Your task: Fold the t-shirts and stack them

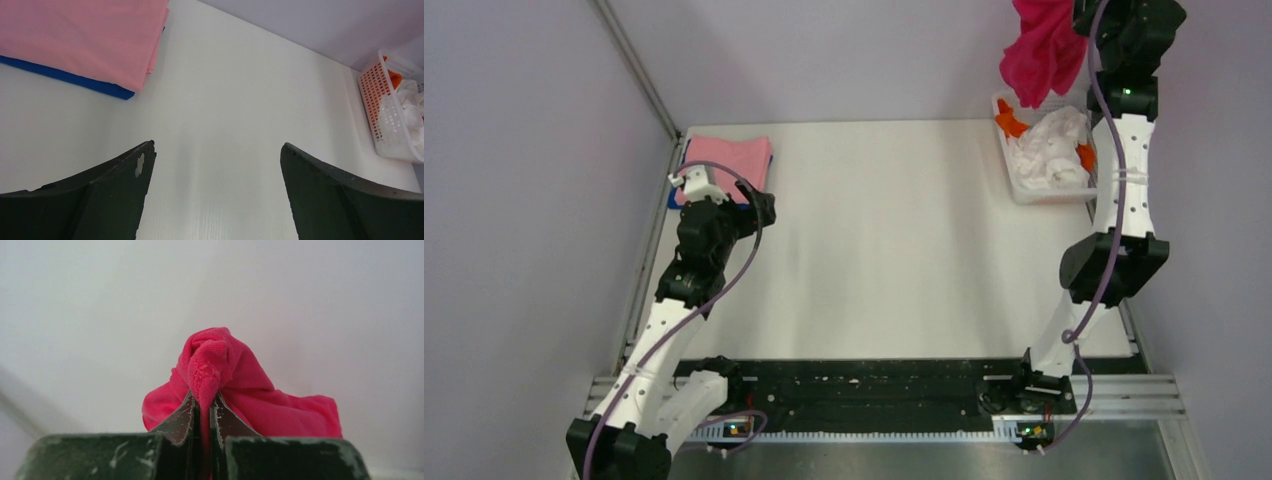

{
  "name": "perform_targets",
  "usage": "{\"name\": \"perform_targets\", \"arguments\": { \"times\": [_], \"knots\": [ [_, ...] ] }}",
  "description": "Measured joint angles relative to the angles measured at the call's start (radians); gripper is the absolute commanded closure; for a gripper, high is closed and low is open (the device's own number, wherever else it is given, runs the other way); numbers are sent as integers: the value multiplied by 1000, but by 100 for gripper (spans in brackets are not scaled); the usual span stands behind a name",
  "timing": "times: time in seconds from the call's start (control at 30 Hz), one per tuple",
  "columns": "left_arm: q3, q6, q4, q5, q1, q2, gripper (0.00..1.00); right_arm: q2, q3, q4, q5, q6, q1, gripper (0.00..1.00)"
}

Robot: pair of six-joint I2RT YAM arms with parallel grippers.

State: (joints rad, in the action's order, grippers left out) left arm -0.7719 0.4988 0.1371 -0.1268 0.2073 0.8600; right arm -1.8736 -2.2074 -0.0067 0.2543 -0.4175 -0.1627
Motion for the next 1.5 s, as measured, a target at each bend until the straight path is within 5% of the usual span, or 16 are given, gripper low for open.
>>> {"name": "perform_targets", "arguments": {
  "times": [0.17, 0.4, 0.77, 0.87, 0.93, 1.0, 1.23, 1.5],
  "knots": [
    [2, 3, 15, 0, 0, -18, 1, 47, 4, 57, 228, -117, 46, 100],
    [2, 28, 77, -3, 0, -45, 1, 50, 149, 95, 475, -256, 261, 100],
    [2, 65, 188, -49, 0, -124, 1, 278, 740, 192, 454, -287, 536, 100],
    [2, 77, 192, -45, 0, -128, 1, 376, 946, 188, 344, -271, 509, 78],
    [-1, 83, 202, -35, 0, -113, 1, 435, 1091, 154, 219, -248, 485, 35],
    [-10, 91, 212, -15, 0, -83, 1, 460, 1207, 75, 76, -231, 453, 12],
    [-49, 135, 255, 118, 3, 114, 1, 488, 1312, -253, -360, -180, 409, 1],
    [-45, 138, 357, 131, 43, 208, 1, 830, 1482, -335, -507, -222, 438, 1]
  ]
}}
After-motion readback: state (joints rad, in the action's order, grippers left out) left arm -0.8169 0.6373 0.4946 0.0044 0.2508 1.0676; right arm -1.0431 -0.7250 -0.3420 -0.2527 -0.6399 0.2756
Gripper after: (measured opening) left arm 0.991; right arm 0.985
